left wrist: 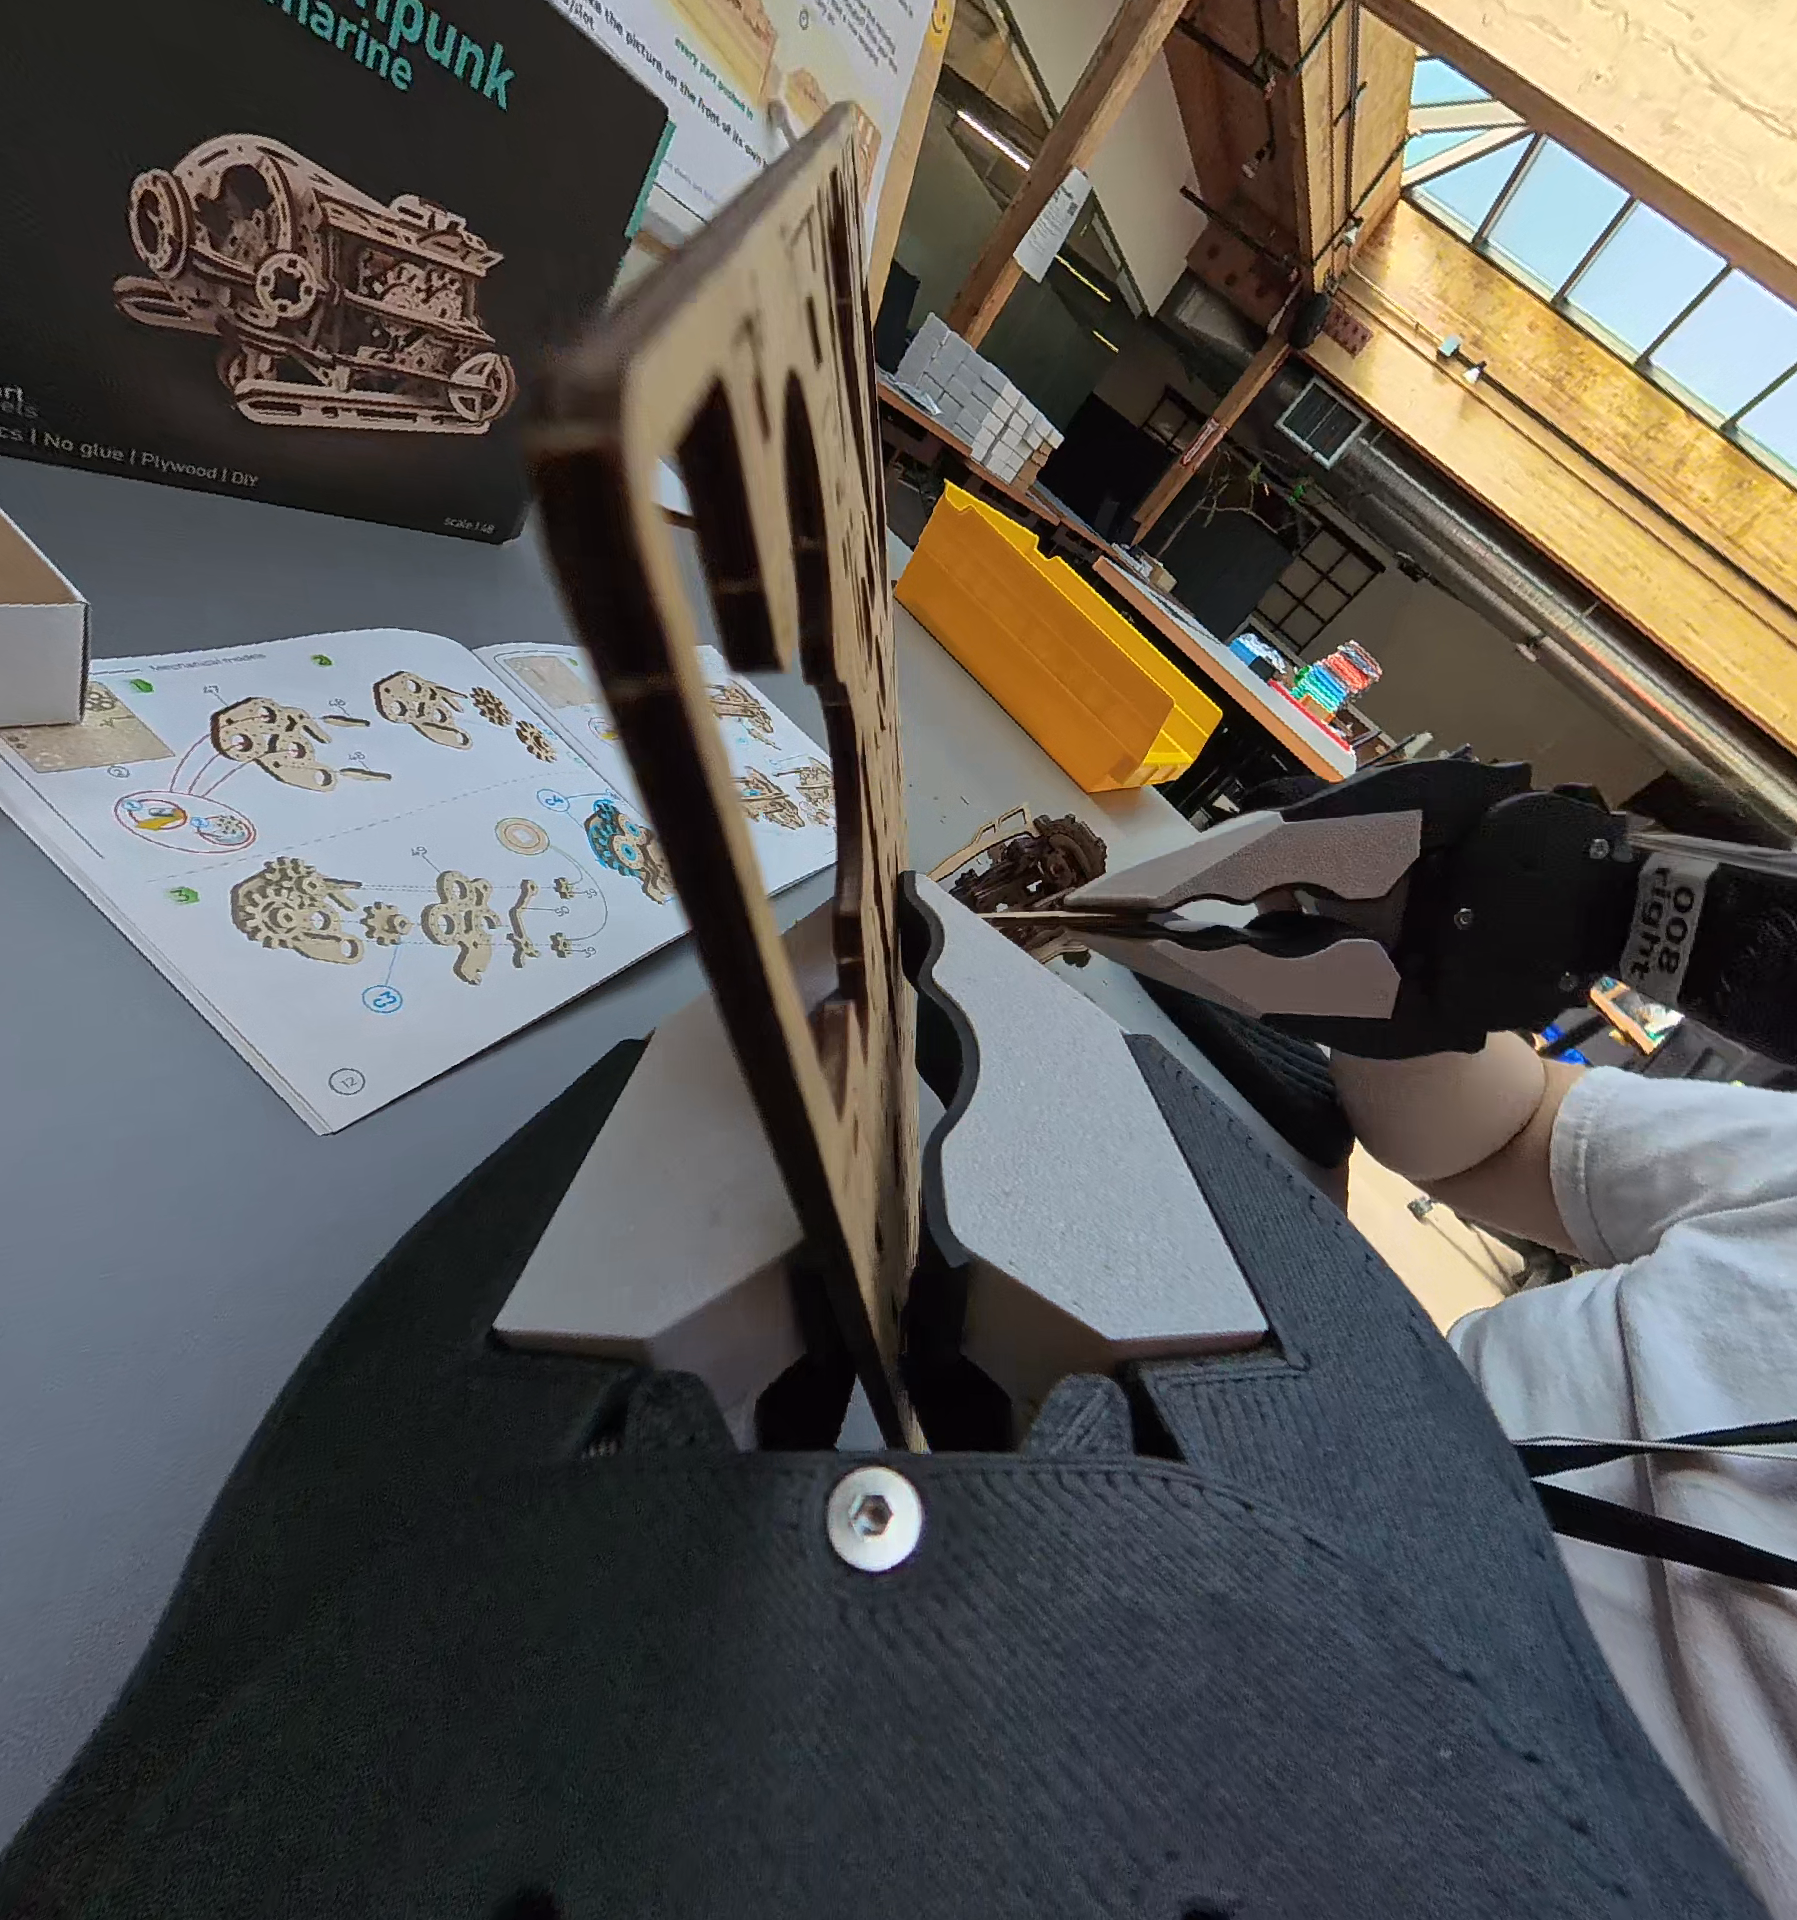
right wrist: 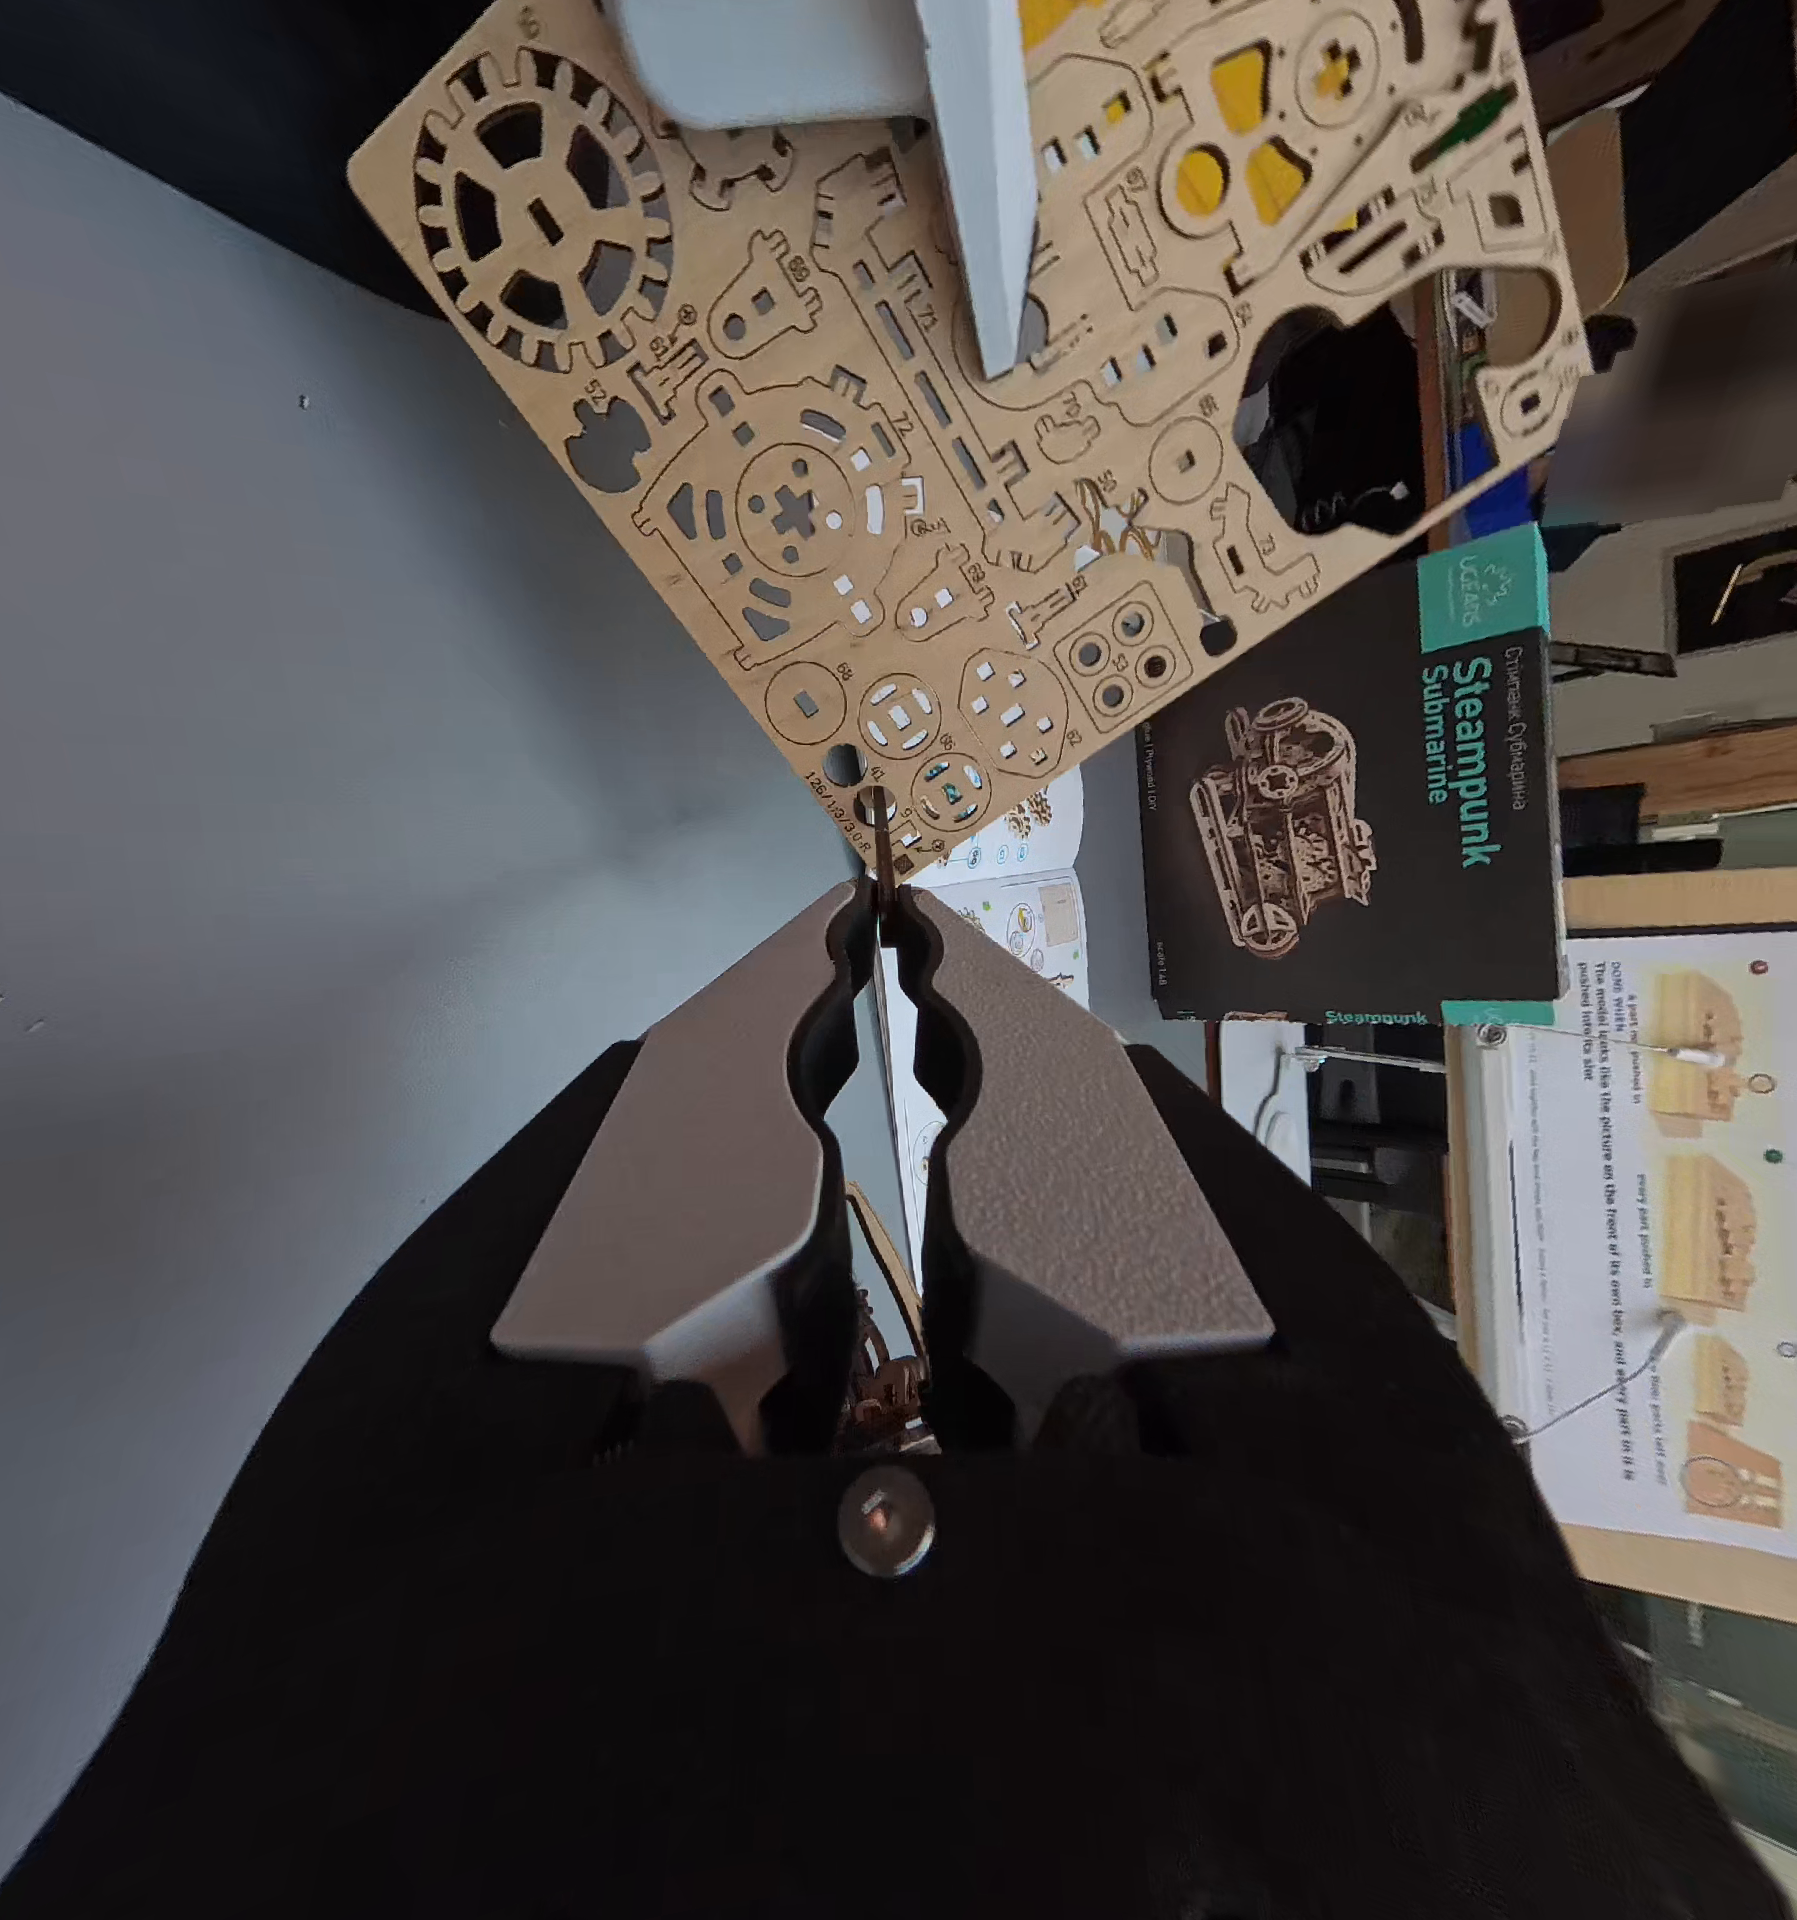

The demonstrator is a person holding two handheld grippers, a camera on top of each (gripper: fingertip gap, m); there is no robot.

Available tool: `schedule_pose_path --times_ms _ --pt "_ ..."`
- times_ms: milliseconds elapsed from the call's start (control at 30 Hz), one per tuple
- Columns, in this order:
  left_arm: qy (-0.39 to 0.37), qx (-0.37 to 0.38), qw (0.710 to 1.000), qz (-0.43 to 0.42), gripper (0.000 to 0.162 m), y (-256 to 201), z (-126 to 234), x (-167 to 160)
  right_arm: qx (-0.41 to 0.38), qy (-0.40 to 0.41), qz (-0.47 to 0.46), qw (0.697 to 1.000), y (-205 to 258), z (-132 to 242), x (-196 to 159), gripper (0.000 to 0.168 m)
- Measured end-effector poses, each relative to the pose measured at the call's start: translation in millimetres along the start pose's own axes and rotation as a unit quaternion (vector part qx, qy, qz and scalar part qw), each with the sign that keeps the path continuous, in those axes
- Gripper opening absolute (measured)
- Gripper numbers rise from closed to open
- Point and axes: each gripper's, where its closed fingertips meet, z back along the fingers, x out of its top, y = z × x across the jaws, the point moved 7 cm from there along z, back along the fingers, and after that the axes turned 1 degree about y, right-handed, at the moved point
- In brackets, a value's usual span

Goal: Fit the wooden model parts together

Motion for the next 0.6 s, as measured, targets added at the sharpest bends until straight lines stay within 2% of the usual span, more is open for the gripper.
schedule_pose_path --times_ms 33,133,233,333,433,533,600 --pt "-0.002 -0.003 1.0 0.0 0.001 -0.5 0.3 0.4 0.007 -0.007 -0.026 1.0 -7.5 1.3 -5.5 0.002" --pt "-0.002 -0.002 1.0 0.001 0.0 -0.3 0.5 0.5 0.039 -0.03 -0.101 0.994 -23.4 0.5 -22.7 0.002" --pt "0.002 0.003 1.0 -0.003 0.001 -0.1 -0.4 -0.3 0.071 -0.074 -0.141 0.985 -23.0 1.7 -23.4 0.002" --pt "0.011 0.007 1.0 -0.007 0.001 -0.1 -2.6 -2.1 0.052 -0.064 -0.113 0.99 -17.0 1.9 -20.4 0.002" --pt "0.024 0.055 0.998 -0.028 0.001 5.1 -2.2 -4.1 0.043 -0.051 -0.088 0.994 -10.1 8.8 -16.7 0.002" --pt "0.046 0.096 0.993 -0.053 0.001 8.2 -4.2 -7.2 0.047 -0.063 -0.111 0.991 -9.4 22.6 -14.0 0.002" --pt "0.05 0.093 0.993 -0.056 0.001 7.0 -5.7 -8.2 0.052 -0.075 -0.144 0.985 -13.0 33.0 -16.3 0.002"
